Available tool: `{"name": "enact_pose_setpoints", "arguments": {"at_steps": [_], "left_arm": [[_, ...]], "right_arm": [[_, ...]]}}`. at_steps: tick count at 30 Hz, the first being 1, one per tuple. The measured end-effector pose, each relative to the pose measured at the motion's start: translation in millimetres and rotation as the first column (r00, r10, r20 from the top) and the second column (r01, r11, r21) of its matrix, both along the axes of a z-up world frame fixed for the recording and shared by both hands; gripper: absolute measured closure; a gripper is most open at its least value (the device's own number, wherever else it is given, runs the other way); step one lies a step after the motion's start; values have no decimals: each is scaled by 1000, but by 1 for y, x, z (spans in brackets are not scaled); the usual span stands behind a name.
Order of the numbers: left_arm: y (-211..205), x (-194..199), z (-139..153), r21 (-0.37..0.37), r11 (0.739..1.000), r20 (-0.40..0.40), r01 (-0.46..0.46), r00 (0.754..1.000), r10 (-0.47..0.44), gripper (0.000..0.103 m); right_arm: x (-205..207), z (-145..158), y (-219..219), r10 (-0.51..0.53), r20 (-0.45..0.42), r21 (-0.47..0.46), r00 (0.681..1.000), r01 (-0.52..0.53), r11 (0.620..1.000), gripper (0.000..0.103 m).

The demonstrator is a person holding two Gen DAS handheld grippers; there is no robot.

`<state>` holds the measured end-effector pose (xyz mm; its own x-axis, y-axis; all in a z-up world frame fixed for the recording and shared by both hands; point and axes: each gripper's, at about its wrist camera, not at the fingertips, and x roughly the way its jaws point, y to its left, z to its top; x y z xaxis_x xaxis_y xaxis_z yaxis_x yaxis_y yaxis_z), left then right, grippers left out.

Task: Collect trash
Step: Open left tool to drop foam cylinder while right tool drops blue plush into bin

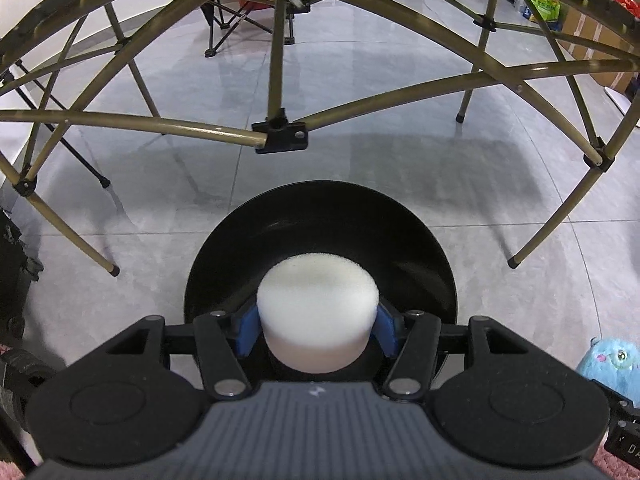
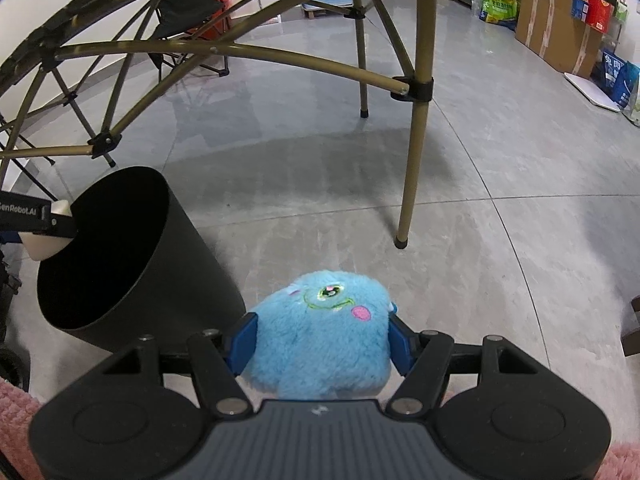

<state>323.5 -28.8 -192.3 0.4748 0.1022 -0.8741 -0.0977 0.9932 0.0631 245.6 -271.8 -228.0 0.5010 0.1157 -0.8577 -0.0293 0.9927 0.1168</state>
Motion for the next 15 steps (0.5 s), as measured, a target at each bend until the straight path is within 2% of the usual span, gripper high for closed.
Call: {"name": "enact_pose_setpoints", "arguments": {"at_steps": [1, 2, 4, 15], "left_arm": [[-1, 0, -1, 6, 1000, 3, 1, 1000, -1, 31], [-2, 0, -1, 15, 1000, 6, -2, 1000, 2, 13], [-1, 0, -1, 36, 999, 21, -20, 1000, 19, 0], [9, -4, -2, 36, 998, -3, -43, 999, 43, 0]], "right_arm": [[0, -1, 0, -1, -2, 0, 1000, 1, 1000, 38], [0, -1, -1, -2, -4, 1, 1000, 2, 1000, 38], [0, 0, -1, -2, -3, 7, 1000, 2, 1000, 37], [-2, 2, 1, 9, 4, 2, 1000, -9, 1000, 37]]}}
